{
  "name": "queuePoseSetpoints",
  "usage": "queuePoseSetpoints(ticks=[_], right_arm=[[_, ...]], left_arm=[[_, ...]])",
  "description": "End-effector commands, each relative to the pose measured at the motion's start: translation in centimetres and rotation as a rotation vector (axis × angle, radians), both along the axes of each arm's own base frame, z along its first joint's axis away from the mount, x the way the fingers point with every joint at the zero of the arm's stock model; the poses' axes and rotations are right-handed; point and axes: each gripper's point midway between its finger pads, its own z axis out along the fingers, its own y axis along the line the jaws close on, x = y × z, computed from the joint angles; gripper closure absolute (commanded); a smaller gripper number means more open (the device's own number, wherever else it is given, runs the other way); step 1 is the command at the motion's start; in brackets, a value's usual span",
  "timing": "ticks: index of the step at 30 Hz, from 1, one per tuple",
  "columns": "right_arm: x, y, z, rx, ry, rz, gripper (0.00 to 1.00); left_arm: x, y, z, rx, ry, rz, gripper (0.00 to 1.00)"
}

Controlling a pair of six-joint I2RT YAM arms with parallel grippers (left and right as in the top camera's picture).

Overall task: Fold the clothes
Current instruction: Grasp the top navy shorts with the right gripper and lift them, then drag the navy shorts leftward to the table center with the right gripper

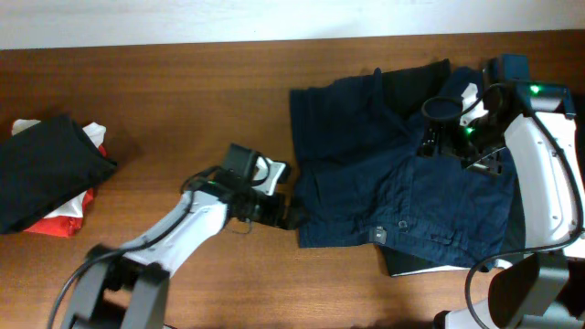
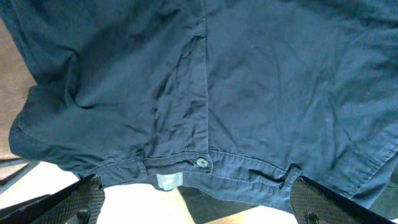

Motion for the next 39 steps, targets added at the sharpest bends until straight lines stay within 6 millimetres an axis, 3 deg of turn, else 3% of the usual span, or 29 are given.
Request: queuePoseSetpoints(ticks=[1,3,4,5,7,8,11,13,14,15,16,18,20,23,27,31,36,39], right_arm=[[-0.2,-0.5,1.2,-0.013,-0.030,0.009,0.01],[-0.4,-0.6,1.1,-0.022,-0.022,0.009,0.01],[-0.4,-0.7,1.1,-0.027,-0.020,0.010,0.01],[-0.4,-0.7,1.1,-0.027,-0.020,0.010,0.01],[-0.3,-1.0,1.0,-0.040,-0.021,0.008,0.01],[-0.4,-1.3,1.0,-0.063,-0.017,0.005,0.01],[-0.6,-2.8,0.7,-0.148,0.002,-0.013,0.01],[-0.6,-3.5,0.4,-0.181,0.016,-0.019,0.00],[-0.5,-3.6,0.2,-0.187,0.022,-0.020,0.05],[-0.4,-3.8,-0.1,-0.190,0.027,-0.022,0.12],[-0.1,-4.0,-0.3,-0.191,0.028,-0.027,0.26],[0.3,-4.5,-0.8,-0.192,0.029,-0.039,0.48],[0.8,-5.0,-1.4,-0.191,0.027,-0.055,0.64],[1.9,-3.9,-2.8,-0.121,0.027,-0.001,0.82],[2.5,-0.9,-5.1,0.046,0.051,0.117,0.83],[1.5,4.0,-8.4,0.271,0.102,0.312,0.83],[-0.8,8.3,-11.9,0.360,0.164,0.418,0.83],[-2.3,9.9,-13.6,0.362,0.192,0.462,0.83]], left_arm=[[0.7,-2.6,-1.7,0.001,-0.051,-0.057,0.01],[0.0,-3.7,-2.4,-0.004,-0.035,-0.078,0.01],[-0.5,-4.3,-2.8,-0.002,-0.021,-0.087,0.09],[-1.0,-4.8,-3.1,0.001,-0.011,-0.102,0.25],[-2.0,-5.6,-3.3,-0.003,-0.003,-0.135,0.81],[-2.2,-5.8,-3.2,-0.005,-0.003,-0.142,1.00],[-2.3,-6.2,-1.5,-0.069,0.019,-0.155,1.00],[-1.3,-4.9,0.5,-0.082,0.040,-0.110,1.00],[-0.2,-3.3,2.0,-0.075,0.044,-0.066,1.00],[0.8,-1.4,3.4,-0.066,0.032,-0.035,1.00],[2.1,1.0,4.9,-0.050,0.016,0.004,1.00],[4.8,7.2,7.5,0.022,-0.027,0.127,1.00],[7.1,13.2,9.5,0.099,-0.054,0.284,1.00],[10.1,19.7,12.9,0.045,-0.129,0.467,1.00],[11.2,23.4,13.4,0.064,-0.181,0.557,1.00],[12.1,27.0,13.2,0.166,-0.236,0.642,1.00],[12.7,27.5,13.5,0.180,-0.267,0.652,1.00],[13.0,27.6,13.7,0.180,-0.285,0.653,1.00]])
